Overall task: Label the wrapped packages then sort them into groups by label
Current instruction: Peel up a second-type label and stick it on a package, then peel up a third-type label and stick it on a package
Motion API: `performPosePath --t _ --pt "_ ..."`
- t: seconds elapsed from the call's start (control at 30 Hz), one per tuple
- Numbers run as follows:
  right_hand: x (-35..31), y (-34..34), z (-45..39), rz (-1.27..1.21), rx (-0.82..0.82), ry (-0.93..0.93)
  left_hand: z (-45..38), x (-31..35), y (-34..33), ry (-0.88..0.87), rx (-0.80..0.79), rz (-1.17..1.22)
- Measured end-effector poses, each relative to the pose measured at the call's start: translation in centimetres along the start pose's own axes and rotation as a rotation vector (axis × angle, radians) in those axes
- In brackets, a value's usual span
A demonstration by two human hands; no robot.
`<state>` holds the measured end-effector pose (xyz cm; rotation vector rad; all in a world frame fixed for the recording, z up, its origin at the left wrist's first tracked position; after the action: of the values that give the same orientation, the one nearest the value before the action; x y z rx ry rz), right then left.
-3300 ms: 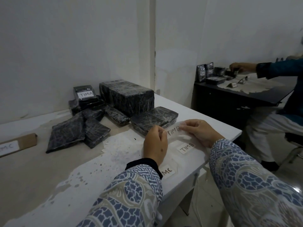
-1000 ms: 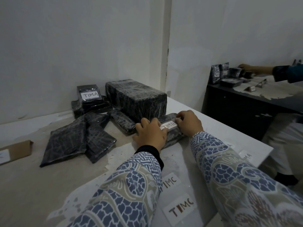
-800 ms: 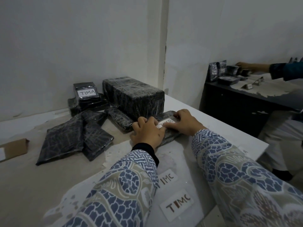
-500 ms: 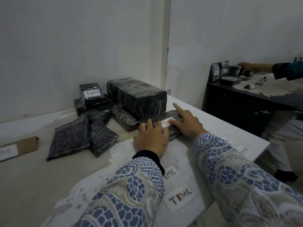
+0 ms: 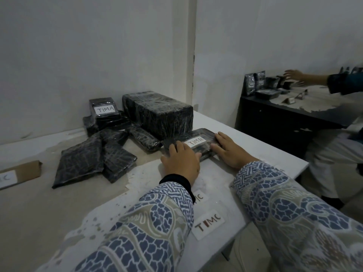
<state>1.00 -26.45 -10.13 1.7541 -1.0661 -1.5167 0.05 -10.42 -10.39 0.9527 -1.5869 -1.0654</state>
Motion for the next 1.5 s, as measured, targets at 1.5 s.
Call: performPosePath --t 1.5 --pt "-4.3 -2.9 10.3 -0.024 0.166 0.184 9.4 -4.7 0.4 -0.210 0.124 0.289"
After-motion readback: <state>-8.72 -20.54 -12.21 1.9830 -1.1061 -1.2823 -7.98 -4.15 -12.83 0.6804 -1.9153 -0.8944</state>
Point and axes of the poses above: each hand's wrist, its own z-axis away from the middle knuckle, its own y-axis out of the back of the hand, x = y × z, the point moved 1 cm from there along -z, towards the middle knuckle, and after that the axes turned 4 degrees about x, right-handed, at the moved point
